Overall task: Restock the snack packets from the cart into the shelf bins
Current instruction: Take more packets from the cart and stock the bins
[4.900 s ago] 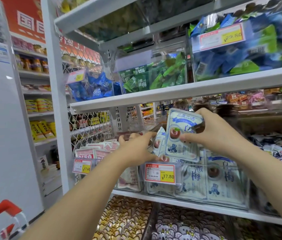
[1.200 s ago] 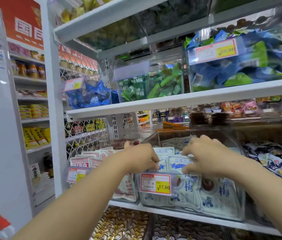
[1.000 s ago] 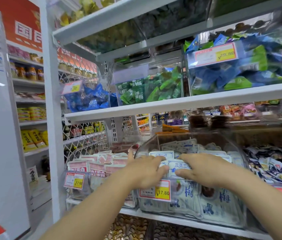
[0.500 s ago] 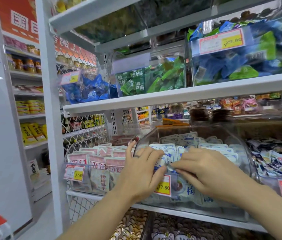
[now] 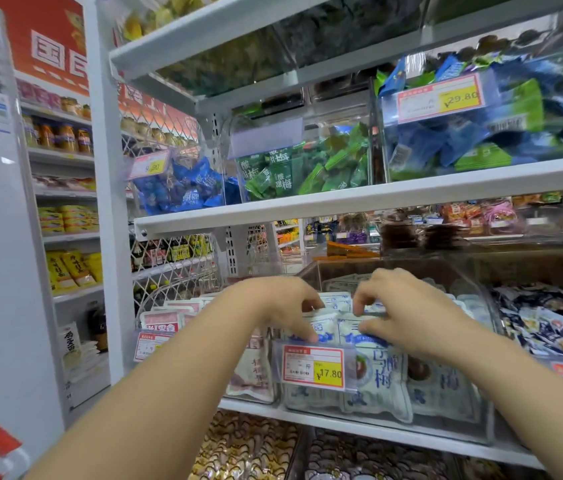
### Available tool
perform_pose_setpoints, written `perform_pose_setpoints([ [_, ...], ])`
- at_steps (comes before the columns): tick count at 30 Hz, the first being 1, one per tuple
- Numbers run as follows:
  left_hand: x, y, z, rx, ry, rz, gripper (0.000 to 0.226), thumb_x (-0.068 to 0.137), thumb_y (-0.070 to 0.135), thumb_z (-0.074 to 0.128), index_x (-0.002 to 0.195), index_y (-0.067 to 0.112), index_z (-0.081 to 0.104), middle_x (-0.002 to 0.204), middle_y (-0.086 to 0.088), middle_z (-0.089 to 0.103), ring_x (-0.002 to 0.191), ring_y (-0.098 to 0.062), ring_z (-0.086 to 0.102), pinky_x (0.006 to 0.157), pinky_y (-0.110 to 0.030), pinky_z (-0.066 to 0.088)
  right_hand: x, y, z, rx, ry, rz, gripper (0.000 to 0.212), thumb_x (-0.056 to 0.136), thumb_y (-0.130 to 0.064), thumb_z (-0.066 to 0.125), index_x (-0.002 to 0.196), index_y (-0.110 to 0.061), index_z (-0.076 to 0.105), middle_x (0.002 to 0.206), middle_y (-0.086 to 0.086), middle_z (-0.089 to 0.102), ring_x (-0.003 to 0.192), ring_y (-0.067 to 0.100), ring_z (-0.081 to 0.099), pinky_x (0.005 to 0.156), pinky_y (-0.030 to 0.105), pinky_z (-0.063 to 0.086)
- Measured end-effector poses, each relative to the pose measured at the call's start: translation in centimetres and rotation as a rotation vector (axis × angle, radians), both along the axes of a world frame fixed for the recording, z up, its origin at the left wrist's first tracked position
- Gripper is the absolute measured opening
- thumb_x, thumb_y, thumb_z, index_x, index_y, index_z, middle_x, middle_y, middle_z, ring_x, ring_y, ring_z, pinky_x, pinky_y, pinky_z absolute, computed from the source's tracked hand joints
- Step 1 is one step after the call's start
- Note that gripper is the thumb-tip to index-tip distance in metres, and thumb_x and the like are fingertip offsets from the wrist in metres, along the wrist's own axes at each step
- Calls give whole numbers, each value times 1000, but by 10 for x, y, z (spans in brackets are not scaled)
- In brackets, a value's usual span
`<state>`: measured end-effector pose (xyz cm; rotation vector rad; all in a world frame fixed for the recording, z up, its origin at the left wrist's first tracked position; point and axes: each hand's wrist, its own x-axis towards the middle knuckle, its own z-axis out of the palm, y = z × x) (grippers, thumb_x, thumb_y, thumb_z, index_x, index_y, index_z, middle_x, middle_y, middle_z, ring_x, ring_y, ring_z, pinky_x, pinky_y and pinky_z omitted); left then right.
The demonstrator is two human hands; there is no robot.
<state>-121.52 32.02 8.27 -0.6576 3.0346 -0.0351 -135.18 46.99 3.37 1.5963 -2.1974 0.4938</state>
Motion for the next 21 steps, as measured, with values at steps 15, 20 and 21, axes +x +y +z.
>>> perform_pose_setpoints([
  [15,-38,-5,-16,-235,-186,94,60,88,30,74,138,18,42,142,-6,54,135,-38,44,117,-64,10,-10,9,-3,117,-69,-142,48,76,-62,74,87,-21,51,89,-2,60,81,19,50,61,33,35],
  [20,-32,-8,-27,-315,-91,37,46,91,33,70,126,20,43,122,-7,58,125,-35,50,114,-69,3,-9,6,-2,106,-21,-151,48,72,-65,75,89,-25,56,97,-6,59,94,20,54,70,33,35],
  [21,-32,-7,-27,-340,-104,40,51,91,34,70,132,20,42,126,-7,55,128,-35,48,115,-70,2,-9,5,-2,114,-5,-168,47,71,-66,75,87,-27,54,96,-8,55,93,20,50,74,33,34],
])
